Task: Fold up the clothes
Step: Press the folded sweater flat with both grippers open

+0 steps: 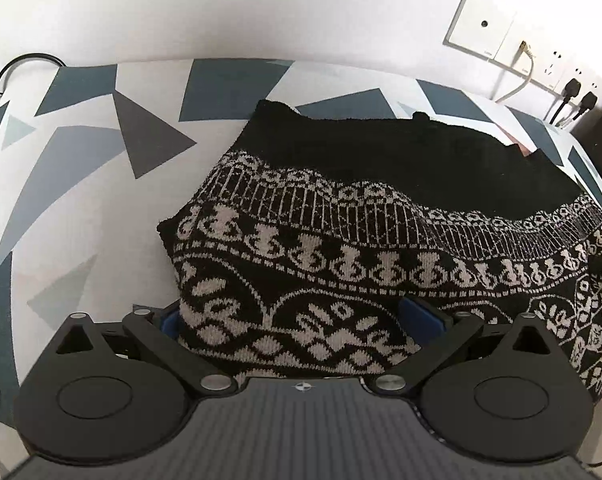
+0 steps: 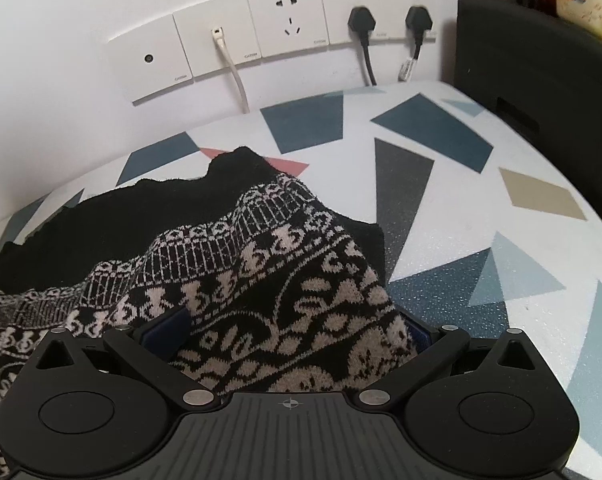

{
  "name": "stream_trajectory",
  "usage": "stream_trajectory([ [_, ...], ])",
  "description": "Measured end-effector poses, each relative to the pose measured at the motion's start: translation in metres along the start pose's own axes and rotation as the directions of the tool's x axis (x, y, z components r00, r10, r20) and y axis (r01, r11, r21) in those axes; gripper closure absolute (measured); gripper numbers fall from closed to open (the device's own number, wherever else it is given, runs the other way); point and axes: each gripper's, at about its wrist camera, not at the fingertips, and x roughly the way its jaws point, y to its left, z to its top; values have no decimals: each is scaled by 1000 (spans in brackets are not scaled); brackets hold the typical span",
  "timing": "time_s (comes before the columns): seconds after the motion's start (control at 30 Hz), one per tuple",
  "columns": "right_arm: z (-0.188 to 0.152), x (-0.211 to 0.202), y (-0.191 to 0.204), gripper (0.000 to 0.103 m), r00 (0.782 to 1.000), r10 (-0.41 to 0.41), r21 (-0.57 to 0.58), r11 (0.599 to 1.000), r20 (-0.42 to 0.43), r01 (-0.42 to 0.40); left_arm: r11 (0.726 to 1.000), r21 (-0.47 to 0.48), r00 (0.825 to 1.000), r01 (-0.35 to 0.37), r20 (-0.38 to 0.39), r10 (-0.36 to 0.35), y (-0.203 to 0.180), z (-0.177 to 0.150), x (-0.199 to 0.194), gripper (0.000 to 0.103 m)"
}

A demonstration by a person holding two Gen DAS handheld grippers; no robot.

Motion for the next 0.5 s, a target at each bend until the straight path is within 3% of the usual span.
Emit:
stream_trajectory([
  [0.27, 14, 6, -16, 1, 1000, 20, 12, 1000, -8, -20, 1000, -2, 1000, -25, 16, 25, -4, -1, 2, 0],
  [0.4, 10, 10, 6, 1, 996, 76, -83, 993, -35, -79, 999, -22, 999, -48, 6, 48, -6, 1, 4, 0],
  [0.5, 7, 10, 19, 1, 996, 75, -113, 990, -41, -79, 997, -38, 998, -65, -1, 65, -8, 3, 6, 0],
])
